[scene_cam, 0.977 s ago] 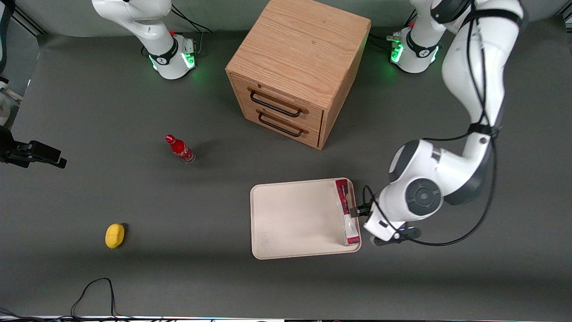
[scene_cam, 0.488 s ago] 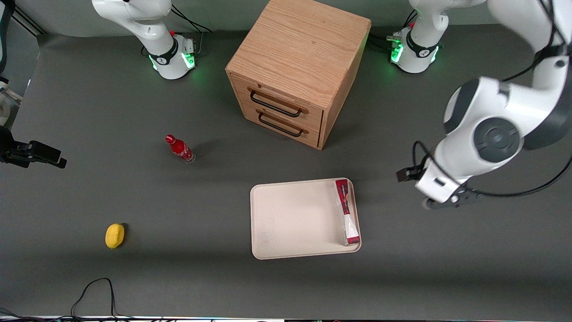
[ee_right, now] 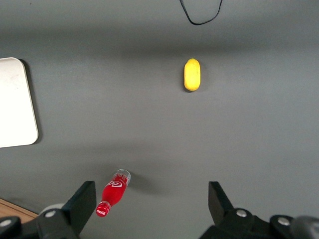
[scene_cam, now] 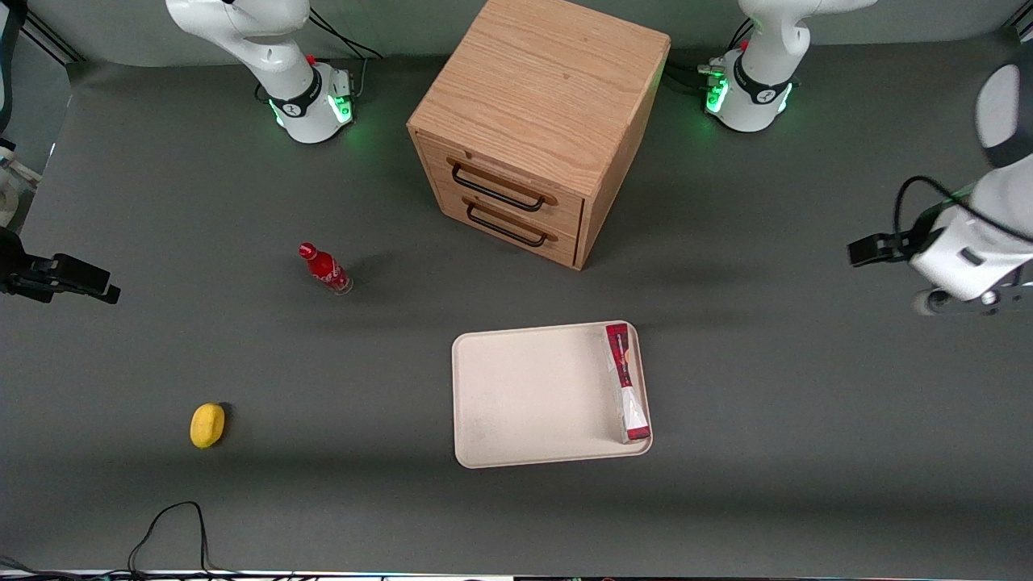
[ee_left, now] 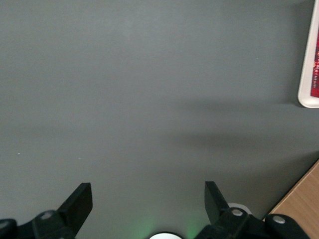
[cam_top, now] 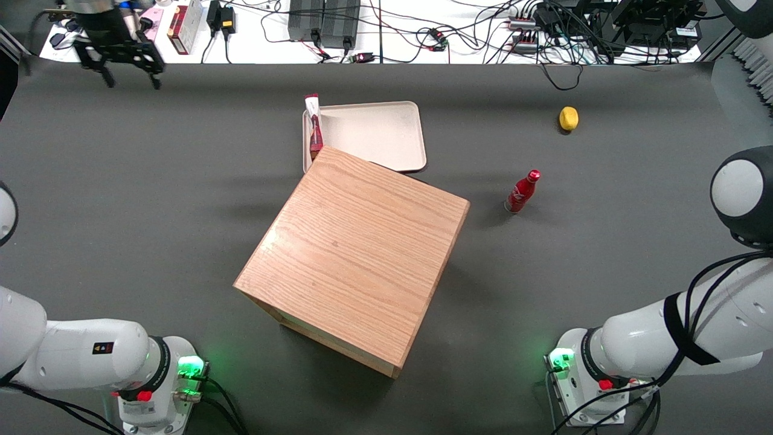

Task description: Place red cookie box on tray

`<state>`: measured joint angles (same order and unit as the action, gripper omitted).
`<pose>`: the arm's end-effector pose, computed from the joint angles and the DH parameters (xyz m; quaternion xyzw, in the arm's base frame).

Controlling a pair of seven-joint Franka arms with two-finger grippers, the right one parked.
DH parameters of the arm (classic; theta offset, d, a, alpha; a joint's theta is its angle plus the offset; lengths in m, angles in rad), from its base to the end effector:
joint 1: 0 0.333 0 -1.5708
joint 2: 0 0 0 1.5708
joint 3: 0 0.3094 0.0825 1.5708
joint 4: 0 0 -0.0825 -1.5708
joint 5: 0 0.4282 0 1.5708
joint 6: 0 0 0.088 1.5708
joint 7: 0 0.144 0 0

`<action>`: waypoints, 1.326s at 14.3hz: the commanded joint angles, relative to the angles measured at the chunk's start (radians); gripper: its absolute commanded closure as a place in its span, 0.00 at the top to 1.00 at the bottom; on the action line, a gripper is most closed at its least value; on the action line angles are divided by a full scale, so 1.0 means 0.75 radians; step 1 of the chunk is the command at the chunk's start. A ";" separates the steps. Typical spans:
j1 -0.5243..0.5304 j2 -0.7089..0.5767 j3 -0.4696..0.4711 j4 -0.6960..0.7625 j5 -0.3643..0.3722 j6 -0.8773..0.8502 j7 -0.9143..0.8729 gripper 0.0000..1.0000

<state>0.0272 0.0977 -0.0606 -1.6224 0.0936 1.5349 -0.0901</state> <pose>0.6082 -0.0054 0.4937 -0.9944 -0.0254 0.0894 0.0494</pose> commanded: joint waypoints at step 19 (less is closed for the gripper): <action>-0.104 -0.312 0.138 -0.160 -0.023 -0.071 -0.086 1.00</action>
